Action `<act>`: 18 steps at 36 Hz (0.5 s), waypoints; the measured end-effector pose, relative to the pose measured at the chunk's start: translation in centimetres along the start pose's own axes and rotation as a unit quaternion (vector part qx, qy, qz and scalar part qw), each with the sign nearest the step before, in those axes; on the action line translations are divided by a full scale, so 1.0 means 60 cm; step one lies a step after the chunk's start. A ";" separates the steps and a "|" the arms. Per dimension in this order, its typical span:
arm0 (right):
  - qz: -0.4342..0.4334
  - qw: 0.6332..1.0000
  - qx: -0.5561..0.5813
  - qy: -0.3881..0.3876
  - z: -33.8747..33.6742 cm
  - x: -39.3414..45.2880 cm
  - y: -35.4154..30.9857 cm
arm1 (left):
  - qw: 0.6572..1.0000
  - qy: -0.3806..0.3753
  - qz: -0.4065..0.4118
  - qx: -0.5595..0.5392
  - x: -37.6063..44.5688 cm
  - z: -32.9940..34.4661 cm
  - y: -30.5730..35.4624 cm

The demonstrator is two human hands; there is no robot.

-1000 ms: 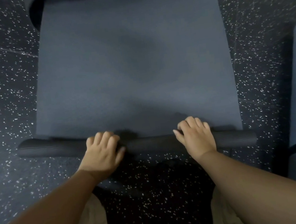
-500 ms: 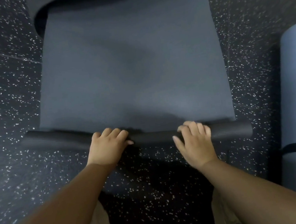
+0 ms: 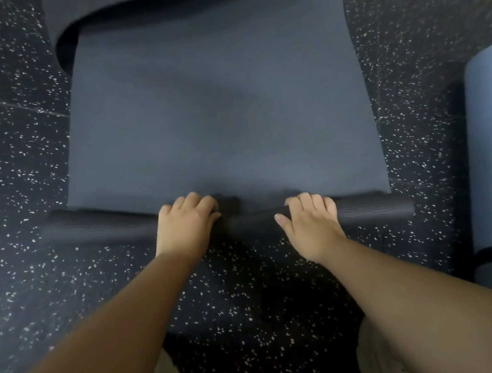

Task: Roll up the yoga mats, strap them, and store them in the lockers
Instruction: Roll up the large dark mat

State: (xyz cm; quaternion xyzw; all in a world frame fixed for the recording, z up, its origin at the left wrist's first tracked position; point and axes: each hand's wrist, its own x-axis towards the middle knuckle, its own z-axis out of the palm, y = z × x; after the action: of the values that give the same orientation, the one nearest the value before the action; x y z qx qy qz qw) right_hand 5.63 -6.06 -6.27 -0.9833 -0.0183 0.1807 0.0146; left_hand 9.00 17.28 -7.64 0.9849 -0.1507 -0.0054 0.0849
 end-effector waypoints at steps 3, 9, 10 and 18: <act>0.000 1.000 -0.002 -0.028 -0.005 0.008 -0.002 | 0.999 0.026 0.018 -0.013 -0.017 0.005 0.010; 0.002 0.999 0.008 -0.052 -0.010 0.020 -0.001 | 0.991 0.019 0.133 -0.007 -0.041 0.022 0.013; 0.002 0.999 0.009 -0.051 -0.010 0.019 -0.001 | 0.990 0.015 0.137 -0.001 -0.044 0.026 0.014; 0.000 0.998 0.022 -0.064 -0.018 0.023 0.000 | 0.994 -0.055 0.096 -0.012 -0.027 0.027 0.022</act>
State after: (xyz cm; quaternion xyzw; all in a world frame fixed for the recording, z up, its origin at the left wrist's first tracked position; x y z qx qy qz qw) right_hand 7.28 -6.03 -5.74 -0.9692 -0.0154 0.2432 0.0352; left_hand 6.97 16.23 -9.03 0.9630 -0.2490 -0.0532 0.0879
